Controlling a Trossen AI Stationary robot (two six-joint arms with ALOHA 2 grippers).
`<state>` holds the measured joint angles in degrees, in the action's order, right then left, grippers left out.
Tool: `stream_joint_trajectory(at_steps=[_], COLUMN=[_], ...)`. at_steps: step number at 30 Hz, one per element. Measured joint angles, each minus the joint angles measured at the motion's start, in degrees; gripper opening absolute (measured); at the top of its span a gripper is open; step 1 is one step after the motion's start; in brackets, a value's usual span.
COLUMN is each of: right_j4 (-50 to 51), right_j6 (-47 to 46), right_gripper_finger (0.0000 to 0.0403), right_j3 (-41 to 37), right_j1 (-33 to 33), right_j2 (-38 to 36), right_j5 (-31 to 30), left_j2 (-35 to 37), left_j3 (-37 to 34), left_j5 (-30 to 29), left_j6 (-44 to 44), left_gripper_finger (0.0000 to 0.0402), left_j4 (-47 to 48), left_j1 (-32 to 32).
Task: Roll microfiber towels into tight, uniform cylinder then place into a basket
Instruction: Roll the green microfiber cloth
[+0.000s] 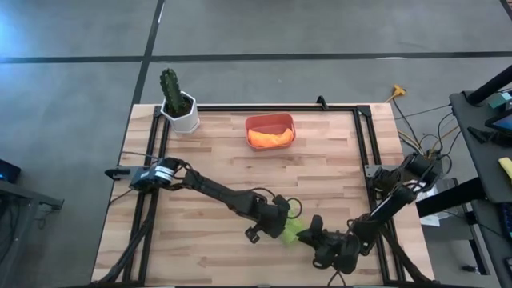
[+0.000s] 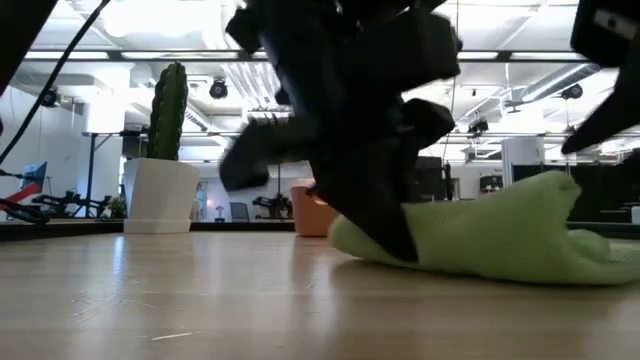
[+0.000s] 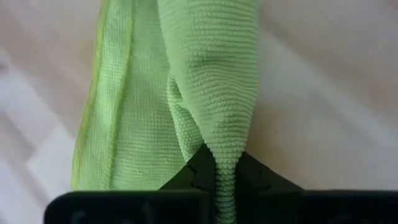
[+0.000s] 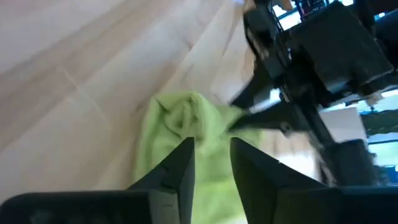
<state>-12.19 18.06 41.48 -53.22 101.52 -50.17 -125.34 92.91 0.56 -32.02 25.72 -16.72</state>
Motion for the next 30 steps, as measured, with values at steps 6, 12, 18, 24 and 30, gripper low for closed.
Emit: stream_joint_trajectory(at_steps=[6,12,18,24,30], right_j4=[6.55,11.66,20.65,22.33,21.06], right_j6=[5.20,17.06,27.20,34.23,33.37], right_gripper_finger=[0.0115,0.0127,0.0132,0.0131,0.0131], right_j3=[3.72,7.69,12.10,14.51,15.29], right_j1=[-0.06,-0.10,-0.04,0.78,2.48], right_j2=[-2.38,-0.64,1.33,1.76,2.39], right_j5=[0.74,1.03,-0.75,1.10,6.61], left_j2=[-0.06,-0.67,-1.70,-4.12,-7.82], left_j3=[6.12,7.88,7.55,8.40,13.76], left_j5=[13.06,21.78,25.21,30.72,34.86], left_j6=[7.71,15.31,16.90,19.51,21.32], left_gripper_finger=[0.0004,0.0003,0.0004,0.0004,0.0004], left_j4=[6.14,7.42,7.72,6.84,7.42], left_j1=[1.59,3.99,5.48,5.77,6.04])
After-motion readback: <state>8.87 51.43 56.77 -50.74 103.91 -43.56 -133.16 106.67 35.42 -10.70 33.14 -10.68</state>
